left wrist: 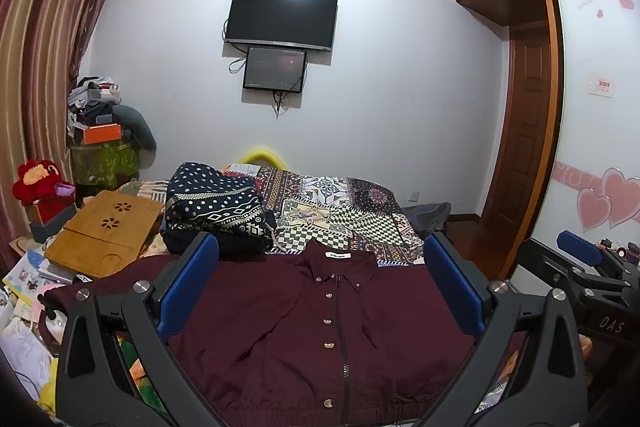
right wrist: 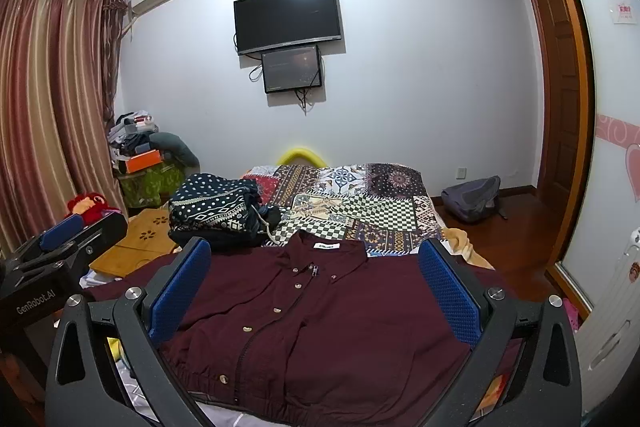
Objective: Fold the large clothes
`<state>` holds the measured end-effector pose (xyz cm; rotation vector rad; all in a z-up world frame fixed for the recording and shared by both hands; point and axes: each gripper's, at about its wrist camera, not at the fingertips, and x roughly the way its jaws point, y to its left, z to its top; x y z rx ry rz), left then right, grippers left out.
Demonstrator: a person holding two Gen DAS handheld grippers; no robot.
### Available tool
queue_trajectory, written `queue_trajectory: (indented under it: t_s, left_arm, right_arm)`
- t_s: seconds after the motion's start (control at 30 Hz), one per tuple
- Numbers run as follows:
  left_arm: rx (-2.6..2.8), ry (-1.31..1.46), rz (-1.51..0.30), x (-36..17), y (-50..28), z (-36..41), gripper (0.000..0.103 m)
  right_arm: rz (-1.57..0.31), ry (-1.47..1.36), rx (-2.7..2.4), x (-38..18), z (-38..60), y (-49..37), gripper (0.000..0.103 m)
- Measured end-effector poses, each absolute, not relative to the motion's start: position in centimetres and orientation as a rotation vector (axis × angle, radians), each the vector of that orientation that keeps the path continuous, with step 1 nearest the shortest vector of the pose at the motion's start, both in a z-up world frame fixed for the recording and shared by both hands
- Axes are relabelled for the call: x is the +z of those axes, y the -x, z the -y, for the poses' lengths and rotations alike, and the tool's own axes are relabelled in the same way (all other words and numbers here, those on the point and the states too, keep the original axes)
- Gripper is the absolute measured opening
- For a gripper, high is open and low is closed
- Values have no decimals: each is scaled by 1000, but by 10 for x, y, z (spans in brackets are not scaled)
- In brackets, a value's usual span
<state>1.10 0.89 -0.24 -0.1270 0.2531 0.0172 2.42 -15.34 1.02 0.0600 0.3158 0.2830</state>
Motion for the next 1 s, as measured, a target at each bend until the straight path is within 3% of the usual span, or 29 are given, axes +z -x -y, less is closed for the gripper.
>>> queue_trajectory:
  t_s: [1.0]
  left_arm:
    - [20,138,-254,-10,-12,-14,103]
  right_arm:
    - [-320,-61,284,11,156,-26,103]
